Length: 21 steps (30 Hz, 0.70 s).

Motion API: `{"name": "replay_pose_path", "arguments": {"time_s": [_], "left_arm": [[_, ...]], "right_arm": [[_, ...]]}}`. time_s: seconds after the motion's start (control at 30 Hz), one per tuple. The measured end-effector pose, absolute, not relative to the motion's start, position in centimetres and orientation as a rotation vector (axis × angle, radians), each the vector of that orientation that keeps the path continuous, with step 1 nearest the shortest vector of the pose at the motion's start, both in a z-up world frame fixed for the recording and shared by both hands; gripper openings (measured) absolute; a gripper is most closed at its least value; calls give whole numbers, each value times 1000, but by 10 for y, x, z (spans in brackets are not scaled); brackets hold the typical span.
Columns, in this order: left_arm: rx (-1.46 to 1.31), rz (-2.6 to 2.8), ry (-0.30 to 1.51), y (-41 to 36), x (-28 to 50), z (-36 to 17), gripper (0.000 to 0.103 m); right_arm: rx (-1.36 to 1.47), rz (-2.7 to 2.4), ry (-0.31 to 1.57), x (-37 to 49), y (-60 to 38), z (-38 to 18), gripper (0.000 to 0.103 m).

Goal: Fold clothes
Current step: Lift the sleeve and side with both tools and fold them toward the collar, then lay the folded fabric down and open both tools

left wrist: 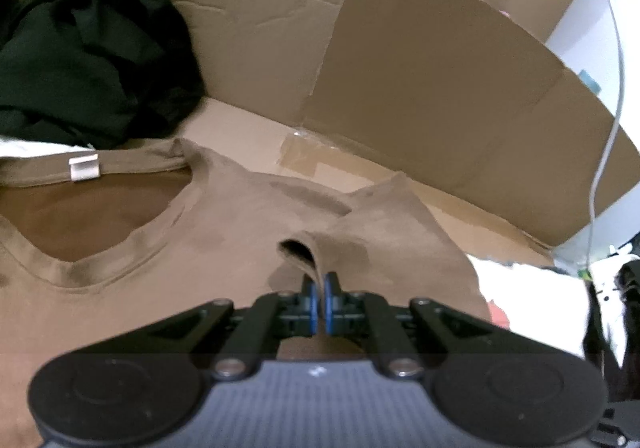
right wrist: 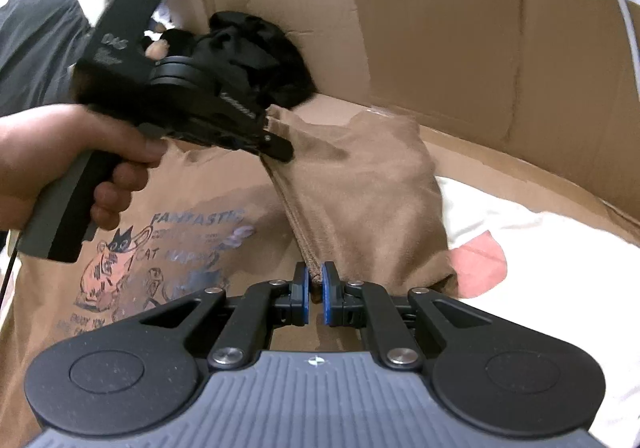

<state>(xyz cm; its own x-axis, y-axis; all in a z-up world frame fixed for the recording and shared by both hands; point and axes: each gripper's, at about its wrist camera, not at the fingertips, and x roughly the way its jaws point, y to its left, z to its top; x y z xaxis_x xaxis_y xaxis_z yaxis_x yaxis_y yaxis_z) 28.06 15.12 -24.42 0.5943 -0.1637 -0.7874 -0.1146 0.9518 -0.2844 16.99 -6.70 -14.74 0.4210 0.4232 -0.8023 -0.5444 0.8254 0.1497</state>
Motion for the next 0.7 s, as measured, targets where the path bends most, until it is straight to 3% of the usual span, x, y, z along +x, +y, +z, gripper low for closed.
{"name": "replay_pose_path", "arguments": {"time_s": [0.1,0.17,0.43,0.63,0.7], "left_arm": [[-306,-8,951,154,279,-248,7],[-347,26,997,160,277,-254,20],[-390,69,1004,171,267,-260,32],[-381,123,979,170,275,-260,55],[-361,147,981,166,282,-262,56]], "right_arm": [[-147,618,987,170,-62,-151,10],[-143,628,1001,169,-62,-152,11],[-120,557,979,174,-93,-141,14],[-93,475,969,191,-118,-141,14],[-92,435,976,198,-127,-142,14]]}}
